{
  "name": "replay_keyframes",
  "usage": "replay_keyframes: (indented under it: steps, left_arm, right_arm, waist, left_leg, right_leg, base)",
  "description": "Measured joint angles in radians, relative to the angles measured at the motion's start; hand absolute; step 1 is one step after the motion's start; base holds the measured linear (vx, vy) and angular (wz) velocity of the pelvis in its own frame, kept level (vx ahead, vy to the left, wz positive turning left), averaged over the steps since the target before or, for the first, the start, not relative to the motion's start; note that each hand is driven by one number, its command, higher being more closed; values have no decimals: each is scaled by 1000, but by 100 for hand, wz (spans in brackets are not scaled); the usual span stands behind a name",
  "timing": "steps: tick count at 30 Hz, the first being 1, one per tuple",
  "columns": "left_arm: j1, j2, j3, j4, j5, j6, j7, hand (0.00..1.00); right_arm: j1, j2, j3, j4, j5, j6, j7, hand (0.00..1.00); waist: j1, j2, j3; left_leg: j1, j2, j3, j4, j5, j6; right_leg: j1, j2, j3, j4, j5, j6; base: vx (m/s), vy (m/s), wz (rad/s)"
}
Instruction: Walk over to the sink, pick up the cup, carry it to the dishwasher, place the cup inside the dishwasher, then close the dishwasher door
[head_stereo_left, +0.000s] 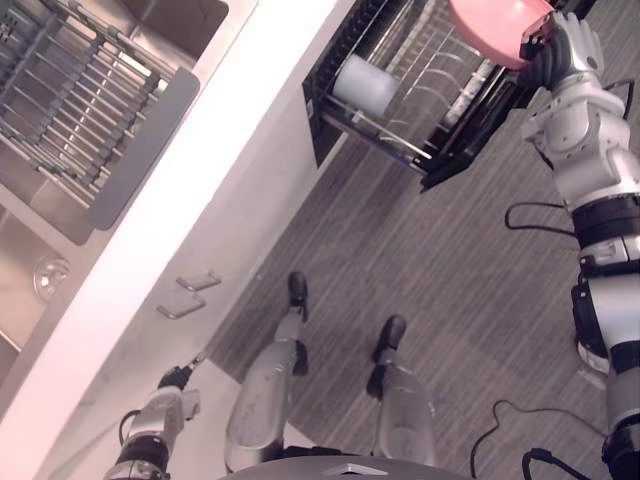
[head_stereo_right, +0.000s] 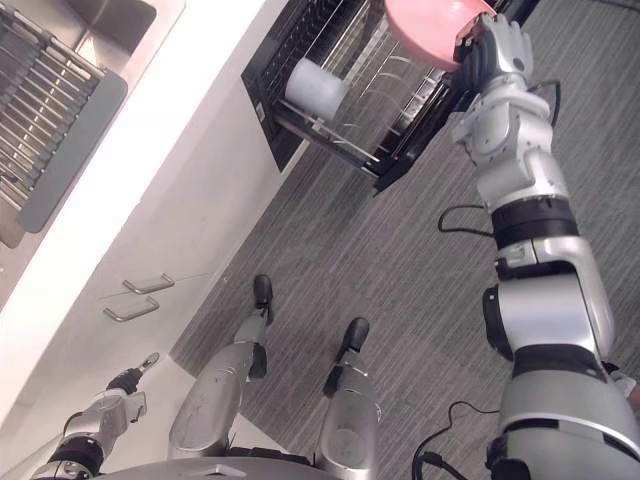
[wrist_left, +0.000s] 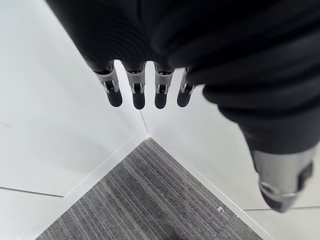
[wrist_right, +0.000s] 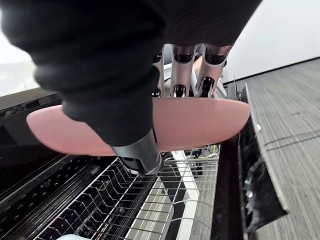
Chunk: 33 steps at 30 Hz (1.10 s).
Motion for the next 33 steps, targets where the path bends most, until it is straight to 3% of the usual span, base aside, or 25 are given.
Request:
replay_keyframes:
  steps: [6,15,16,26,33]
  left_arm:
    - [0,-26,-19,4,-23,-1,-7,0]
    - [1,-48,-38,-3,-31,0,-22,0]
    - [2,-48,-38,-7,-31,0,-24,0]
    - [32,-48,-39,-52,-25,-20,-48,0]
    - [108,-49,-37,-116,-22,-32,-65,0]
  right_arm:
    - [-114,-30,35,74,147,50,98,100]
    - [-191,-33,22,178,318,152,221,100]
    - [-191,-34,19,180,318,159,230,0]
    - [-190,-34,-55,203,317,165,221,0]
    - [-175,-45,-102,198,356,162,101,0]
  waist:
    - [19,52,23]
    - [44,70,29]
    - [45,70,29]
    - [42,71,28]
    - [10,71,28]
  left_leg:
    - [-26,-29,-38,0,5,2]
    - [-55,-52,-134,0,28,-20]
    - [-55,-53,-137,0,28,-20]
    - [-52,-63,-155,0,36,-15]
    - [6,-65,-160,-1,34,-20]
  right_leg:
    - [-61,-42,1,96,-45,7]
    - [-130,-81,-2,208,-96,3]
    - [-132,-82,-3,215,-101,1]
    - [-144,-99,-6,266,-127,-5]
    - [-69,-99,-21,240,-124,1]
  base:
    - [42,35,11]
    - [4,-22,9]
    - [-35,-24,13]
    - [-39,-23,4]
    - [9,-42,3]
